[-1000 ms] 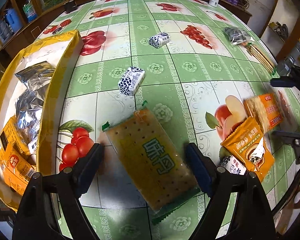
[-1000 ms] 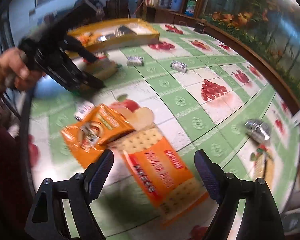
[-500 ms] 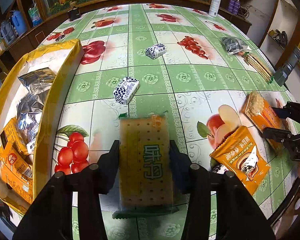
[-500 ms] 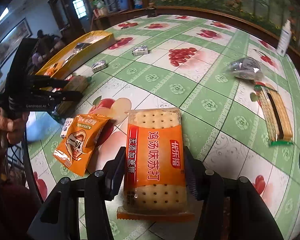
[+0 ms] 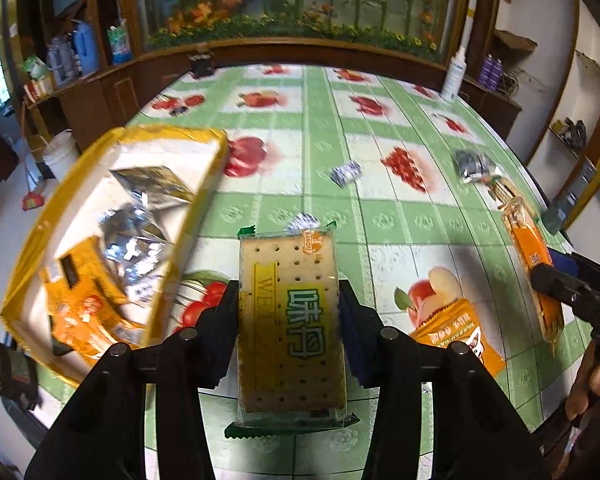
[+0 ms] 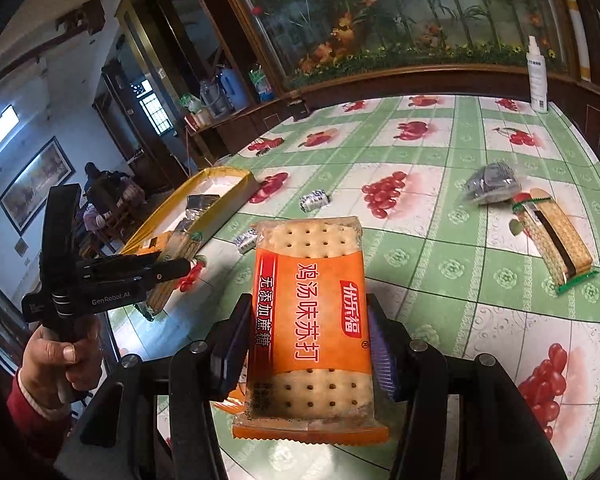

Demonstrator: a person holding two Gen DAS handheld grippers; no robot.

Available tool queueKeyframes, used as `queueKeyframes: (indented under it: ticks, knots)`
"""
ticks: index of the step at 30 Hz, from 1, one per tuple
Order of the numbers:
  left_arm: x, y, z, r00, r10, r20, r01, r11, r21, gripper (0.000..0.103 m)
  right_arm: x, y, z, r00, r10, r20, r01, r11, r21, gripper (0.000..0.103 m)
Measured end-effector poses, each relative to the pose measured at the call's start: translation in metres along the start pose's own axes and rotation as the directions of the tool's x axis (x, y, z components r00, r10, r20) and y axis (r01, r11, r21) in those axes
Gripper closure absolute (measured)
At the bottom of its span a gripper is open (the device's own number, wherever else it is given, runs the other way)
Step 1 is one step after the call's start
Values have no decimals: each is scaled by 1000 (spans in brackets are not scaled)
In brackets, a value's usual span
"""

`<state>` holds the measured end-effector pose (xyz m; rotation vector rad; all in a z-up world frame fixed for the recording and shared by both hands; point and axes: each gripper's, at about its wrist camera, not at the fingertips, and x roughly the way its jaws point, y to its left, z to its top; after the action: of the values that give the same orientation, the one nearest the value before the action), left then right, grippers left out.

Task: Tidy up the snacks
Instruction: 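Carry yellow cracker pack in left tool and orange cracker pack in right tool over tray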

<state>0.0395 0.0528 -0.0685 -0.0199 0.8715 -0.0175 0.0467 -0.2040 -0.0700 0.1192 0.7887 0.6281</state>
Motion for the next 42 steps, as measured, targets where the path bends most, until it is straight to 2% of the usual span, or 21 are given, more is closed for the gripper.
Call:
queueKeyframes:
  ticks: [7,27,42]
  knots:
    - [-11,16,2,996,78,44,-77,997,-31,59,12,33,11,999,34,19,-33,999,-36,49]
    - [-18,67,-11,985,163,54,-155,979,-135,58,47,94,35,993,118,1,-116,981,-154,49]
    - [-11,119,-19,976,219,16,-210,953,-219,58,119,149,61,976,206,-73,-217,953,-213,49]
